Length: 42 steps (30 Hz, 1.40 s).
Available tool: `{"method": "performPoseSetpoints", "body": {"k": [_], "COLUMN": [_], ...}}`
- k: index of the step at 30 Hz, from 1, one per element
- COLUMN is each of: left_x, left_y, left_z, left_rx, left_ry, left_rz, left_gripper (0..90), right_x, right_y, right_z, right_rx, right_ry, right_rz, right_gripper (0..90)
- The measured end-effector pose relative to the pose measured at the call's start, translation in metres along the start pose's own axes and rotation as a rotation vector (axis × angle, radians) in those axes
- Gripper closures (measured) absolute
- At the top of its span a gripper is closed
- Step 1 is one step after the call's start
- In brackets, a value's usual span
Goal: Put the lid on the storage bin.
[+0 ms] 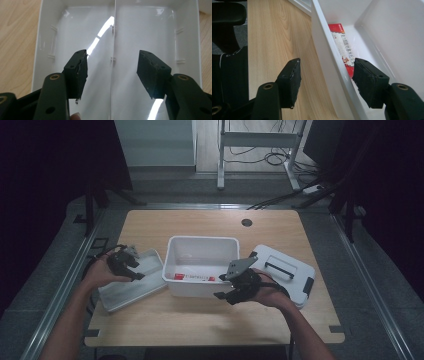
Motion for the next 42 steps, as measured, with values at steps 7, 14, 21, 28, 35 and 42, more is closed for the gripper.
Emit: {"method": "performPoseSetpoints", "body": {"k": [7,14,21,28,35,42], "left_x": [0.002,0.004,0.010,0.011,0.012,0.008], "left_y": [-0.001,0.001,0.001,-0.002,-0.006,-0.006], "left_z": [0.009,0.017,0.027,0.028,0.028,0.027], "left_rx": [-0.014,-0.016,-0.002,-0.013,-0.026,-0.012], "left_ry": [-0.019,-0.038,-0.088,-0.098,-0.111,-0.091], "left_rz": [0.008,0.020,0.058,0.118,0.154,0.154], "left_gripper": [46.8,53.9,67.9,79.1,89.0,89.8], "right_x": [-0.014,-0.024,-0.026,-0.028,-0.028,-0.027], "right_y": [-0.006,-0.017,-0.027,-0.029,-0.028,-0.026], "right_z": [0.001,0.006,0.007,0.007,0.008,0.010], "right_rx": [-0.009,-0.016,-0.039,-0.042,-0.038,-0.033], "right_ry": [0.024,0.052,0.066,0.063,0.059,0.063], "right_rz": [0.011,0.010,-0.005,0.000,0.006,0.009], "right_gripper": [39.2,39.1,38.8,38.9,39.0,39.4]}}
Point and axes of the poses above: each handheld gripper's, and its own axes: x roughly forward along the jaws, z roughly out of its underside, y roughly to its right, the point moved 6 cm from there along x, roughly forward along the jaws, and after that the axes turned 4 degrees about x, right-handed, at the moved point
